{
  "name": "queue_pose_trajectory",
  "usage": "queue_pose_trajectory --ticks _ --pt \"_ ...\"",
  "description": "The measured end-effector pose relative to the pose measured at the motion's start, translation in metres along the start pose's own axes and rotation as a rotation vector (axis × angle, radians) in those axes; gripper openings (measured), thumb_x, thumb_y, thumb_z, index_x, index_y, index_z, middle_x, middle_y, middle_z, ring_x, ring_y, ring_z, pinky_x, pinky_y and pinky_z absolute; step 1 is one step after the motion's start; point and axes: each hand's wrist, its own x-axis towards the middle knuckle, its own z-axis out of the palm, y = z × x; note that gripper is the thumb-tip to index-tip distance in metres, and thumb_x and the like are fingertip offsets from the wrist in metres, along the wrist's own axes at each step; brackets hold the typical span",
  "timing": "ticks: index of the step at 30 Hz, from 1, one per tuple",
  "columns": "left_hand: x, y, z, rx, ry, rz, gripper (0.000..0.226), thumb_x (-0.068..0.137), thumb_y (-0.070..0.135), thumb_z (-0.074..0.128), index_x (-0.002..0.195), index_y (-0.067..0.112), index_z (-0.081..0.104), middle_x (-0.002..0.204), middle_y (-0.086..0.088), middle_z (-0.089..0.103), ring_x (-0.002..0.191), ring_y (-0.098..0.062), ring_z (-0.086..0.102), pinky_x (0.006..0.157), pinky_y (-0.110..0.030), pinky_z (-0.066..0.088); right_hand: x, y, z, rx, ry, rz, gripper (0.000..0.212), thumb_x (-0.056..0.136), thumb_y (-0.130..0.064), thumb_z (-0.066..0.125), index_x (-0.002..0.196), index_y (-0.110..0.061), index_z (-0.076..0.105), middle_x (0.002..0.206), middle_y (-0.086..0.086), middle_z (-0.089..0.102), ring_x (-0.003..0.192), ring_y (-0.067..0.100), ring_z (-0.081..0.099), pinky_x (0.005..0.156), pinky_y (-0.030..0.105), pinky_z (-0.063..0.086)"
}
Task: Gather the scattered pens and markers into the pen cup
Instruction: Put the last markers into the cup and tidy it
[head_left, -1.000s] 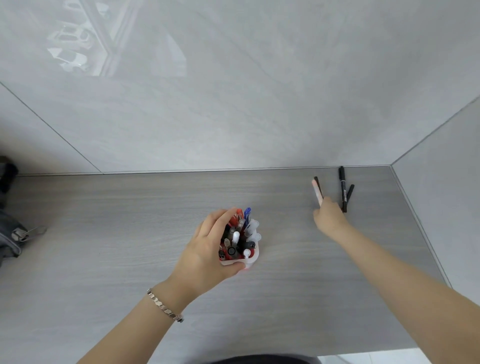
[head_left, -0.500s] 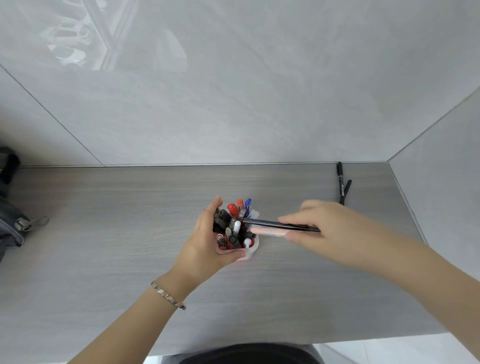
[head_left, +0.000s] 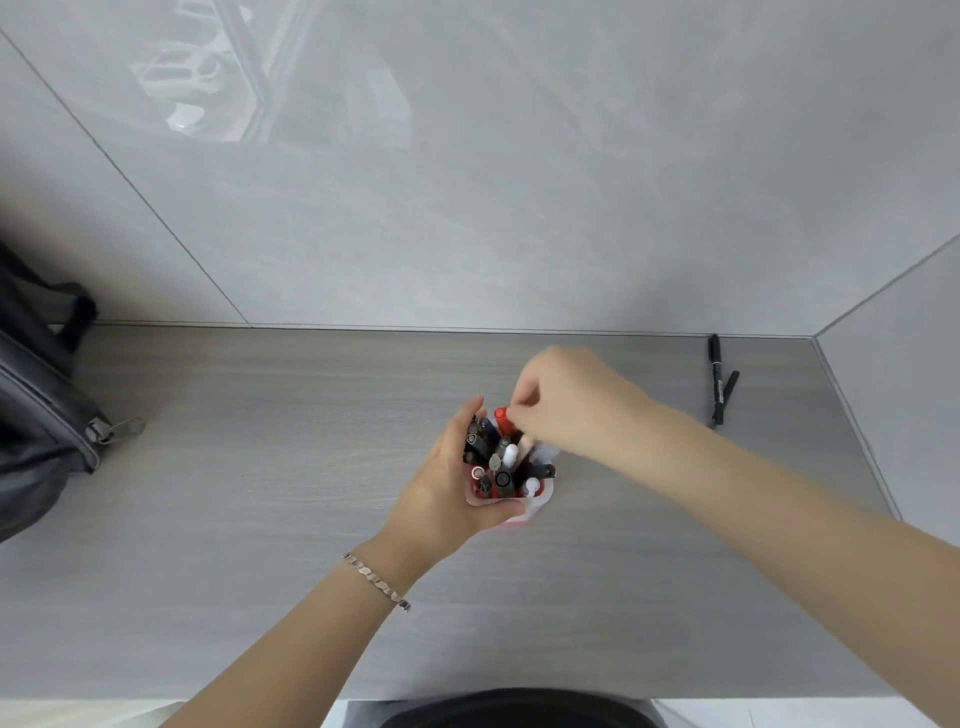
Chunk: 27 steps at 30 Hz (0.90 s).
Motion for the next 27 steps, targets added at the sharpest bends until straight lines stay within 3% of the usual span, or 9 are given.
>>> queue_pose_trajectory --ticks 2,5,10,13,16,18,22,25,27 --pt "0.0 -0.001 0.001 -0.002 0.006 0.001 0.103 0.061 0.023 0.083 0.134 0.041 0.013 0.143 0.005 0.036 0.13 -0.01 0.038 0.101 -0.024 0.033 -0.01 0.015 0.01 0.135 0.207 -0.079 0.02 0.087 -0.012 0.052 0.083 -0.002 0.069 0.086 0.013 0.071 0.083 0.027 0.063 0.076 0.035 0.048" --pt "0.0 -0.001 0.003 -0.01 0.007 0.001 0.105 0.059 0.026 0.084 0.136 0.038 0.014 0.142 0.004 0.037 0.13 -0.011 0.038 0.102 -0.027 0.035 -0.022 0.028 0.032 0.292 0.388 -0.148 0.028 0.092 -0.023 0.042 0.103 -0.008 0.064 0.097 0.01 0.068 0.086 0.026 0.066 0.082 0.028 0.044" --pt "-0.002 0.005 0.004 -0.032 -0.006 -0.001 0.105 0.059 0.032 0.08 0.14 0.03 0.013 0.14 0.0 0.04 0.127 -0.015 0.043 0.104 -0.04 0.041 -0.016 0.019 0.052 0.257 0.281 -0.245 0.048 0.091 -0.033 0.031 0.12 -0.006 0.057 0.116 0.013 0.065 0.116 0.028 0.053 0.095 0.019 0.031" --pt "-0.002 0.009 0.002 -0.031 -0.041 0.007 0.107 0.061 0.041 0.074 0.142 0.028 0.007 0.133 -0.003 0.046 0.12 -0.019 0.048 0.098 -0.044 0.046 -0.014 0.017 0.056 0.114 0.263 -0.298 0.062 0.088 -0.041 0.02 0.134 -0.008 0.043 0.139 0.006 0.05 0.14 0.023 0.027 0.11 0.03 0.019" --pt "-0.003 0.014 0.001 0.035 -0.101 0.077 0.093 0.067 0.045 0.066 0.14 0.026 0.012 0.123 -0.001 0.05 0.112 -0.018 0.05 0.095 -0.048 0.046 -0.029 0.023 0.061 0.144 0.222 -0.309 0.057 0.092 -0.037 0.016 0.137 -0.01 0.039 0.142 0.003 0.047 0.142 0.016 0.02 0.114 0.032 0.017" --pt "-0.004 0.02 0.003 0.134 -0.137 0.152 0.086 0.075 0.035 0.065 0.14 0.027 0.009 0.123 0.006 0.047 0.114 -0.006 0.041 0.106 -0.048 0.036 -0.039 0.029 0.068 0.165 0.313 -0.305 0.054 0.092 -0.032 0.019 0.136 -0.009 0.04 0.141 0.006 0.048 0.138 0.013 0.019 0.112 0.029 0.016" --pt "-0.001 0.023 0.005 0.159 -0.174 0.19 0.083 0.086 0.01 0.057 0.131 0.035 -0.008 0.132 0.034 0.007 0.126 0.016 0.009 0.118 -0.03 0.015 -0.038 0.047 0.075 0.227 0.53 -0.234 0.048 0.098 -0.033 0.02 0.128 -0.005 0.046 0.139 0.011 0.049 0.132 0.014 0.03 0.11 0.024 0.019" --pt "-0.003 0.019 0.006 0.066 -0.16 0.094 0.083 0.088 0.013 0.054 0.137 0.034 -0.009 0.126 0.042 0.003 0.125 0.023 0.009 0.1 0.002 0.015 -0.038 0.052 0.08 0.161 0.572 -0.278 0.051 0.099 -0.031 0.015 0.125 -0.004 0.05 0.129 0.013 0.059 0.126 0.015 0.039 0.107 0.028 0.027" --pt "-0.009 0.014 0.007 0.012 -0.122 0.054 0.084 0.088 0.014 0.055 0.14 0.031 -0.008 0.126 0.043 0.004 0.115 0.036 0.005 0.089 0.011 0.013 -0.038 0.055 0.087 0.048 0.585 -0.278 0.049 0.1 -0.029 0.015 0.127 -0.006 0.049 0.13 0.01 0.059 0.128 0.016 0.038 0.108 0.031 0.025"
